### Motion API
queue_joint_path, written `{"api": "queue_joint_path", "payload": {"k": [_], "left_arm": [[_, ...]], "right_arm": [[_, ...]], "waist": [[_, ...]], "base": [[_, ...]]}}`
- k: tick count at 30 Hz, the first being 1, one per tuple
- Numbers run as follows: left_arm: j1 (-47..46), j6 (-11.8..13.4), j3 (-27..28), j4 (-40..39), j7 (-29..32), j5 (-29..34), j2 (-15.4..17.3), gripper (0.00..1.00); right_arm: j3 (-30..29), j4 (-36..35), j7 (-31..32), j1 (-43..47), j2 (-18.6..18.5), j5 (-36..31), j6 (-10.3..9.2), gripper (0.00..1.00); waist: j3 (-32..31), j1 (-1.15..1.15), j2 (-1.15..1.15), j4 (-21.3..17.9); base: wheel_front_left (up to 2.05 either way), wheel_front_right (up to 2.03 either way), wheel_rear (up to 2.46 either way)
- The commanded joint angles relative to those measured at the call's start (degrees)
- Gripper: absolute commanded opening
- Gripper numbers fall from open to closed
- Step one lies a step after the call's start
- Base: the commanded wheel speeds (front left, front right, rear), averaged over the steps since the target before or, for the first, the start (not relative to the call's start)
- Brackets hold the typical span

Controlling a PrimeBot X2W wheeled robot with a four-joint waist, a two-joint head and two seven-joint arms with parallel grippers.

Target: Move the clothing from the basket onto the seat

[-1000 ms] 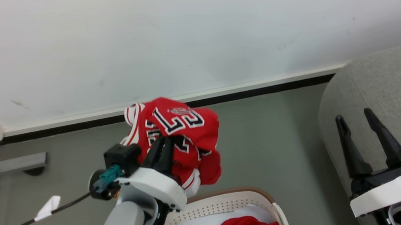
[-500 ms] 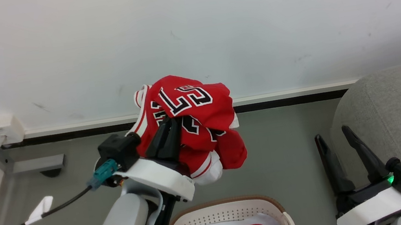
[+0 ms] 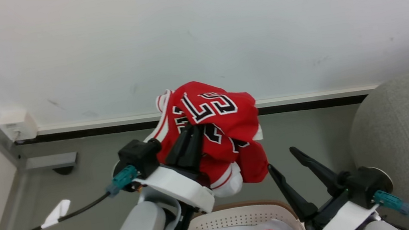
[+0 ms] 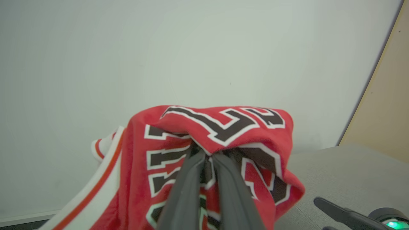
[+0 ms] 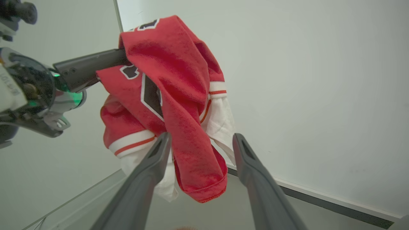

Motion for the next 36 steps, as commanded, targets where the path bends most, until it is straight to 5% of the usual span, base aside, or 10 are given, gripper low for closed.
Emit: {"api": "queue_joint_path", "payload": {"k": [1, 14, 23, 25, 26, 36], "left_arm": [[0.7, -0.1, -0.4, -0.6, 0.2, -0.6, -0.2, 0.00], [1.4, 0.0, -9.9, -3.1, 1.8, -2.9, -1.5, 0.00], [0.7, 0.7, -15.0, -2.9, 2.8, -5.6, -1.5, 0.00], [0.5, 1.1, -15.3, -2.5, 2.8, -5.8, -1.5, 0.00], [0.5, 1.1, -15.4, -2.3, 2.7, -6.0, -1.5, 0.00], [1.1, 2.0, -15.0, 0.2, 1.8, -6.8, -1.1, 0.00]], "right_arm": [[0.7, 1.0, 0.1, -1.0, -0.4, 0.5, -0.12, 1.00], [7.7, 13.2, 0.0, -7.7, -0.7, 3.7, -0.12, 1.00], [9.9, 13.1, 0.0, -9.5, -0.1, 5.8, -0.12, 1.00], [9.2, 11.9, 0.0, -8.7, 0.2, 5.5, -0.12, 0.43], [8.9, 11.4, 0.1, -8.2, 0.3, 5.6, -0.12, 0.00], [6.3, 8.4, 0.1, -5.1, -0.8, 6.2, -0.12, 0.00]], "waist": [[-0.2, 0.00, 0.00, 0.7], [-1.4, 0.00, 0.00, 8.5], [-2.2, 0.00, 0.00, 11.6], [-2.2, 0.00, 0.00, 11.9], [-2.2, 0.00, 0.00, 12.0], [-1.7, 0.00, 0.00, 10.2]], "base": [[0.00, 0.00, 0.00], [0.00, 0.00, 0.00], [0.00, 0.00, 0.00], [0.00, 0.00, 0.00], [0.00, 0.00, 0.00], [0.00, 0.00, 0.00]]}}
